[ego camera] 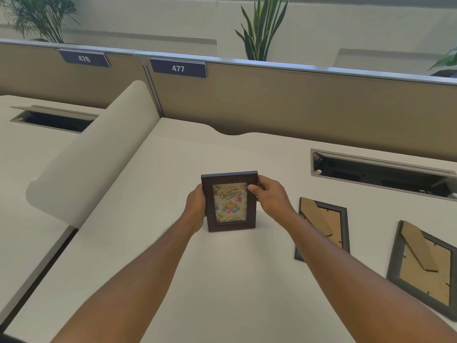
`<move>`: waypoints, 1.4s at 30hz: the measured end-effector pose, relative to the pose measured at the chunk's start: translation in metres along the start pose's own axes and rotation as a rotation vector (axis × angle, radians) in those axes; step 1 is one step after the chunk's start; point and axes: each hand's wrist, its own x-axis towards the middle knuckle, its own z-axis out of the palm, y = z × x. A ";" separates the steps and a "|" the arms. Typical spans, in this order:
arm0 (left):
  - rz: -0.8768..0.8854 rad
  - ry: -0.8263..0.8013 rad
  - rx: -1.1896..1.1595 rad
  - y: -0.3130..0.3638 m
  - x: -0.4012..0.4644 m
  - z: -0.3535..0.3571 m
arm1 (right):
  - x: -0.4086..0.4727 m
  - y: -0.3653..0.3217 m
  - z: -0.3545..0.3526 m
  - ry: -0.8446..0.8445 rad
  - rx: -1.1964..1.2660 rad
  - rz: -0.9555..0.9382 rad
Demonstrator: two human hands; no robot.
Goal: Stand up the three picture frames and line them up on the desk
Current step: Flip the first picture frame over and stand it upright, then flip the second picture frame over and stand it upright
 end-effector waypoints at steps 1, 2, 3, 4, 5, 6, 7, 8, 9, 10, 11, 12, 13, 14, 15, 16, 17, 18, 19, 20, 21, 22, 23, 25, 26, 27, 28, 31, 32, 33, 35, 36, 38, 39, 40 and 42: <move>0.003 0.004 -0.002 0.000 -0.001 0.000 | 0.000 0.000 0.001 0.003 0.001 0.000; 0.007 0.004 -0.003 0.000 -0.001 0.000 | 0.000 -0.001 0.002 0.006 0.005 0.001; 0.008 0.005 -0.005 0.001 -0.001 0.000 | 0.001 -0.002 0.003 0.009 0.009 0.005; 0.010 0.005 -0.006 0.001 -0.001 0.000 | 0.001 -0.002 0.003 0.012 0.012 0.009; 0.013 0.004 -0.006 0.002 -0.001 0.000 | 0.001 -0.002 0.004 0.016 0.013 0.011; 0.016 0.001 -0.007 0.002 0.000 0.000 | 0.001 -0.002 0.005 0.021 0.013 0.014; 0.019 -0.002 -0.006 0.003 0.000 0.000 | 0.001 -0.002 0.005 0.026 0.014 0.016; 0.021 -0.008 0.001 0.004 0.000 0.000 | 0.000 -0.001 0.006 0.029 0.018 0.019; 0.024 -0.011 0.008 0.003 0.000 0.000 | -0.001 0.000 0.006 0.031 0.020 0.020; 0.028 -0.013 0.012 0.003 0.000 0.000 | -0.002 0.001 0.005 0.033 0.017 0.018; 0.030 -0.012 0.011 0.002 0.001 -0.001 | -0.004 0.002 0.003 0.037 0.007 0.013; 0.027 -0.010 0.009 0.000 0.001 -0.002 | -0.007 0.005 -0.001 0.048 -0.004 0.011; 0.026 -0.005 0.000 -0.001 0.000 -0.003 | -0.011 0.008 -0.006 0.065 -0.019 0.010; 0.025 0.005 -0.019 -0.003 -0.001 -0.005 | -0.016 0.013 -0.013 0.088 -0.034 0.012; 0.033 0.039 -0.041 -0.006 -0.003 -0.006 | -0.022 0.020 -0.022 0.115 -0.047 0.012; 0.056 0.117 -0.048 -0.011 -0.006 -0.008 | -0.029 0.029 -0.032 0.143 -0.060 0.005; 0.086 0.240 -0.028 -0.018 -0.011 -0.009 | -0.038 0.039 -0.043 0.180 -0.084 -0.007; 0.123 0.385 0.007 -0.028 -0.018 -0.008 | -0.047 0.049 -0.056 0.230 -0.114 -0.011; 0.166 0.512 0.058 -0.039 -0.027 -0.007 | -0.056 0.060 -0.068 0.298 -0.146 -0.002; 0.226 0.598 0.114 -0.052 -0.038 -0.002 | -0.066 0.072 -0.080 0.384 -0.169 0.016; 0.298 0.639 0.161 -0.067 -0.049 0.005 | -0.076 0.083 -0.092 0.479 -0.200 0.036; 0.368 0.632 0.196 -0.083 -0.061 0.015 | -0.086 0.096 -0.103 0.562 -0.247 0.070; 0.432 0.583 0.223 -0.097 -0.074 0.026 | -0.096 0.107 -0.112 0.619 -0.308 0.128; 0.504 0.384 0.267 -0.121 -0.098 0.054 | -0.114 0.125 -0.126 0.651 -0.392 0.283; 0.492 0.255 0.281 -0.129 -0.108 0.067 | -0.119 0.131 -0.127 0.630 -0.397 0.357; 0.452 0.114 0.303 -0.135 -0.118 0.083 | -0.126 0.136 -0.129 0.596 -0.379 0.422; 0.403 -0.010 0.344 -0.138 -0.125 0.098 | -0.130 0.138 -0.130 0.556 -0.353 0.465; 0.250 -0.245 0.542 -0.136 -0.132 0.137 | -0.137 0.140 -0.130 0.477 -0.305 0.504; 0.205 -0.280 0.584 -0.133 -0.132 0.147 | -0.138 0.139 -0.129 0.463 -0.300 0.508; 0.170 -0.303 0.611 -0.129 -0.132 0.158 | -0.139 0.138 -0.130 0.456 -0.298 0.512; 0.116 -0.315 0.609 -0.124 -0.131 0.172 | -0.139 0.135 -0.129 0.448 -0.293 0.523; 0.091 -0.310 0.591 -0.122 -0.131 0.177 | -0.140 0.133 -0.130 0.448 -0.282 0.530; 0.049 -0.273 0.547 -0.121 -0.130 0.184 | -0.140 0.132 -0.131 0.440 -0.230 0.547; 0.031 -0.248 0.526 -0.120 -0.130 0.186 | -0.141 0.132 -0.133 0.432 -0.184 0.554; 0.014 -0.220 0.505 -0.119 -0.127 0.185 | -0.140 0.131 -0.133 0.422 -0.129 0.559; -0.011 -0.186 0.479 -0.117 -0.124 0.186 | -0.143 0.131 -0.139 0.431 0.022 0.566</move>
